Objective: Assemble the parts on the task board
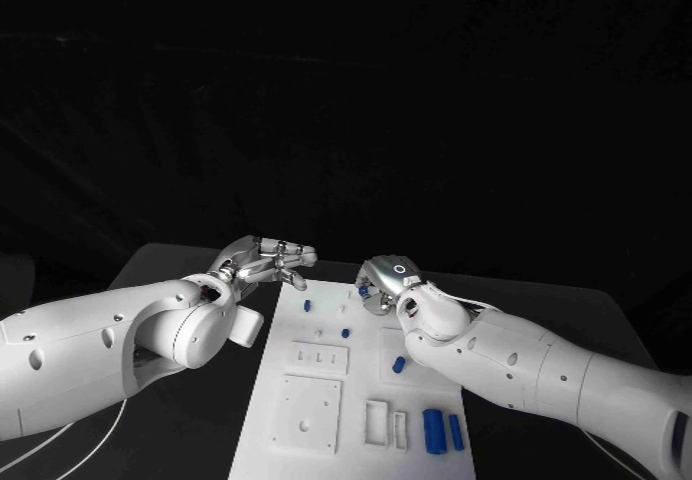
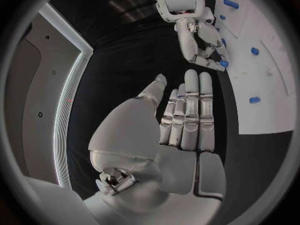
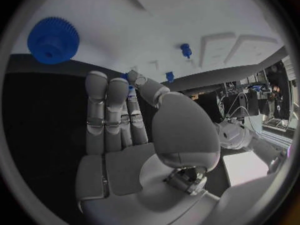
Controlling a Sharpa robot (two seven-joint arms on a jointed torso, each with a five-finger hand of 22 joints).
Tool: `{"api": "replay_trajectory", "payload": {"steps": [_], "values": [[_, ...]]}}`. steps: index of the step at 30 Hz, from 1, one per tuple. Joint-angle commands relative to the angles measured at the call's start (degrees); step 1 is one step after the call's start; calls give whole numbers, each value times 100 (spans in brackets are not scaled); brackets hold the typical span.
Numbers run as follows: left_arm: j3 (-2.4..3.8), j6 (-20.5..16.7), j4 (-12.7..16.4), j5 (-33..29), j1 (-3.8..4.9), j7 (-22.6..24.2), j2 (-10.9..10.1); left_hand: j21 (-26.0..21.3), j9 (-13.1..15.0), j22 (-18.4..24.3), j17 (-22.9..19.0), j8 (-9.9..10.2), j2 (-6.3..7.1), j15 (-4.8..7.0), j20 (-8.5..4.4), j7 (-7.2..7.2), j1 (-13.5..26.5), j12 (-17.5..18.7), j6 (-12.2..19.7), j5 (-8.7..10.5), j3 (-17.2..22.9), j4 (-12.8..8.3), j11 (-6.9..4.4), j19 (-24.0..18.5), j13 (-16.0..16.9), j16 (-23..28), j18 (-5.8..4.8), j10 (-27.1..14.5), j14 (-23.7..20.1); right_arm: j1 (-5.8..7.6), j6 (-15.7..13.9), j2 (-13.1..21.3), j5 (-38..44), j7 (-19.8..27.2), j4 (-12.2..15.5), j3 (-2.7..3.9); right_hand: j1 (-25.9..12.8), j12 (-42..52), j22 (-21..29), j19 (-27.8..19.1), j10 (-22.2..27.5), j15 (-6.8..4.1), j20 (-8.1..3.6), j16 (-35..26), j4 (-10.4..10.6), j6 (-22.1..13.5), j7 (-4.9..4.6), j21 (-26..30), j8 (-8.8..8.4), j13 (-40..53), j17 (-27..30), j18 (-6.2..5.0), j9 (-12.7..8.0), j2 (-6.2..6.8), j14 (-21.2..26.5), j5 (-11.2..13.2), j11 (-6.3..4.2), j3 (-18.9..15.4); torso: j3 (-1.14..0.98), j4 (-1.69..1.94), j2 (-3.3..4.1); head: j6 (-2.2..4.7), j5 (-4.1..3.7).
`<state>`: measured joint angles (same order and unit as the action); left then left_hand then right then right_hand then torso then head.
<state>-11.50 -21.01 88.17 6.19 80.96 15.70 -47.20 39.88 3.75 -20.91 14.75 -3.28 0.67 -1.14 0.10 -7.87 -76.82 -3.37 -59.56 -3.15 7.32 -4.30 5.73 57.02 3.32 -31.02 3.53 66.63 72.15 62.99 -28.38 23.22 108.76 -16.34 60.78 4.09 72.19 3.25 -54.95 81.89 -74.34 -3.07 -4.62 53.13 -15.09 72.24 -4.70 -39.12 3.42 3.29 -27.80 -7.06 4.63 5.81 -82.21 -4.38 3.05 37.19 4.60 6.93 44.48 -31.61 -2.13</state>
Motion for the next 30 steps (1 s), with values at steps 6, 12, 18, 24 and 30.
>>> {"api": "replay_trajectory", "payload": {"steps": [6, 12, 18, 24, 30], "values": [[6, 82, -6, 25, 14, 8, 52, -26, 5, 5, -6, -32, -12, -11, 14, 10, 43, -5, 21, -38, -35, -11, -7, -15, 9, 22, 110, -49, 5, 22, -169, -111, 180, -251, -74, 18, 55, 11, -61, 55, -164, -17, 7, -2, 5, 45, 3, 61, 25, 18, 4, -7, 2, 7, -12, 17, -109, 52, 10, 21, 18, -1, 3], [6, 80, -10, 26, 37, 4, 78, -26, 5, 5, -6, -32, -12, -11, 14, 10, 43, -5, 21, -38, -35, -11, -7, -15, 9, 22, 110, -49, 5, 51, -158, -179, 181, -223, -109, 22, 55, 11, -61, 55, -164, -17, 7, -2, 5, 45, 3, 61, 25, 18, 4, -7, 2, 7, -12, 17, -109, 52, 14, 16, 33, 7, 8], [8, 83, 30, 33, 68, 4, 91, -26, 5, 5, -6, -32, -12, -11, 14, 10, 43, -5, 21, -38, -35, -11, -7, -15, 9, 22, 110, -49, 5, 60, -136, -266, 158, -146, -179, 23, 62, 9, -226, 104, -160, -19, 6, 1, 14, 42, 2, 189, 24, 18, 11, -6, 0, 16, -7, 21, -107, 68, 16, 46, 72, -6, 28], [9, 78, 50, 42, 90, 3, 87, -26, 5, 5, -6, -32, -12, -11, 14, 10, 43, -5, 21, -38, -35, -11, -7, -15, 9, 22, 110, -49, 5, 60, -138, -296, 153, -125, -191, 24, 56, 9, -337, 136, -155, -18, 6, 6, 1, 39, 1, 246, 25, 18, 12, -5, -1, 14, -5, 16, -106, 75, 29, 86, 105, -17, 0], [10, 77, 53, 46, 105, 1, 77, -26, 5, 5, -6, -32, -12, -11, 14, 10, 43, -5, 21, -38, -35, -11, -7, -15, 9, 22, 110, -49, 5, 60, -113, -287, 141, -104, -175, 24, 50, 9, -385, 147, -155, -20, 5, 6, 0, 38, 1, 255, 25, 18, 14, -4, -2, 15, -6, 12, -105, 77, 30, 69, 121, -14, -3]]}}
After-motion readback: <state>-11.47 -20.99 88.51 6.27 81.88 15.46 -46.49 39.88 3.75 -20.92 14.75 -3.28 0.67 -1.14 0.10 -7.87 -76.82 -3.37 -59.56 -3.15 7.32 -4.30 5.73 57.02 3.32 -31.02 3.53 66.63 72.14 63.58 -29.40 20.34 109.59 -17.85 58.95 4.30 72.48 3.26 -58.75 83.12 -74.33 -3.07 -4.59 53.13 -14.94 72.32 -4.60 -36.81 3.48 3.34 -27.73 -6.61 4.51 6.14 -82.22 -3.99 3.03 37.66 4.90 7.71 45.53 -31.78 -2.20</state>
